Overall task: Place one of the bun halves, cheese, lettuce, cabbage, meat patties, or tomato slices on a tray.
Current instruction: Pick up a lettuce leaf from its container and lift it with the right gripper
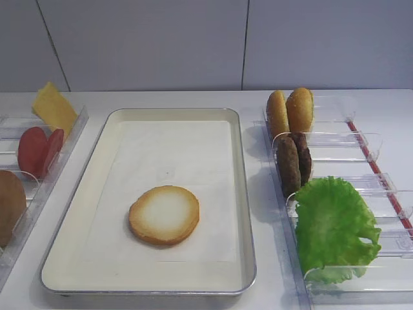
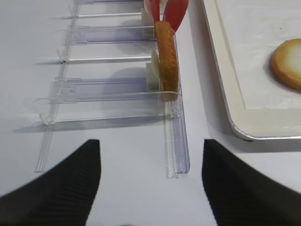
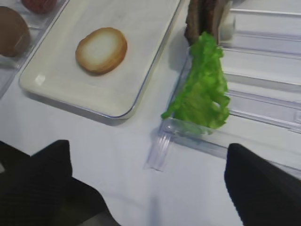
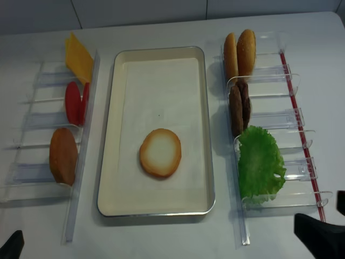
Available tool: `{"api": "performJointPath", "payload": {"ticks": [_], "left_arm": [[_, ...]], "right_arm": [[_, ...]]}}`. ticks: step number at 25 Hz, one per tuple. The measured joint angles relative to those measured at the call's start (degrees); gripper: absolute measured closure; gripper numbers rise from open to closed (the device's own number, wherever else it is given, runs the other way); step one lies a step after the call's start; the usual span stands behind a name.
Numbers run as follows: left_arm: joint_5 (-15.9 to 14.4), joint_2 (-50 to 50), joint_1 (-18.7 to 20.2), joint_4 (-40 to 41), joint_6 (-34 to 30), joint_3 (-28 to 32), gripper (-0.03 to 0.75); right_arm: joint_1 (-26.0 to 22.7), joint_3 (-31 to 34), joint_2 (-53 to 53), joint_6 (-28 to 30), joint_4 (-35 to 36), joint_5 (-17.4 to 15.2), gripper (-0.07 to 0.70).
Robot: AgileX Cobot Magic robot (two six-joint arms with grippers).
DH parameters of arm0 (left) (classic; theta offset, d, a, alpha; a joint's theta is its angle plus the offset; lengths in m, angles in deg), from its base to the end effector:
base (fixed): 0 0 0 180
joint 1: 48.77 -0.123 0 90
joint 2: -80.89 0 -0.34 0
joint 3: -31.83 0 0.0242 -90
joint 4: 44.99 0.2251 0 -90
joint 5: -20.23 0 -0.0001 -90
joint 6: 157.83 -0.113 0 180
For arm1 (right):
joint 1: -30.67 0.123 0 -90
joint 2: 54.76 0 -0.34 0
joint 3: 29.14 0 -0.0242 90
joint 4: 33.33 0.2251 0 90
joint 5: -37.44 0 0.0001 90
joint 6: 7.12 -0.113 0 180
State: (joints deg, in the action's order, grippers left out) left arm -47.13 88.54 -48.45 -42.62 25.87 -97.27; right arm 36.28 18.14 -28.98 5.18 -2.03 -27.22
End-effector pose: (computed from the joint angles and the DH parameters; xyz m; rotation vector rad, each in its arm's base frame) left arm -0.0661 0.0047 0.2401 -0.0687 2.1957 0.0115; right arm -0.0313 0.0503 0.2902 -0.3097 2.2924 0.6394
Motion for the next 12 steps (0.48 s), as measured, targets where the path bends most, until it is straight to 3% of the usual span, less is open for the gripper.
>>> {"api": "performJointPath", "payload": {"ticks": [6,12], "left_arm": [[0.0,0.0,0.0,0.0,0.0,0.0,0.283],[0.0,0.0,0.0,0.0,0.0,0.0,0.284]], "right_arm": [[0.0,0.0,8.5,3.4,5.4,4.4,-0.030],[0.0,0.0,17.7,8.1,9.4,6.7,-0.006]]}}
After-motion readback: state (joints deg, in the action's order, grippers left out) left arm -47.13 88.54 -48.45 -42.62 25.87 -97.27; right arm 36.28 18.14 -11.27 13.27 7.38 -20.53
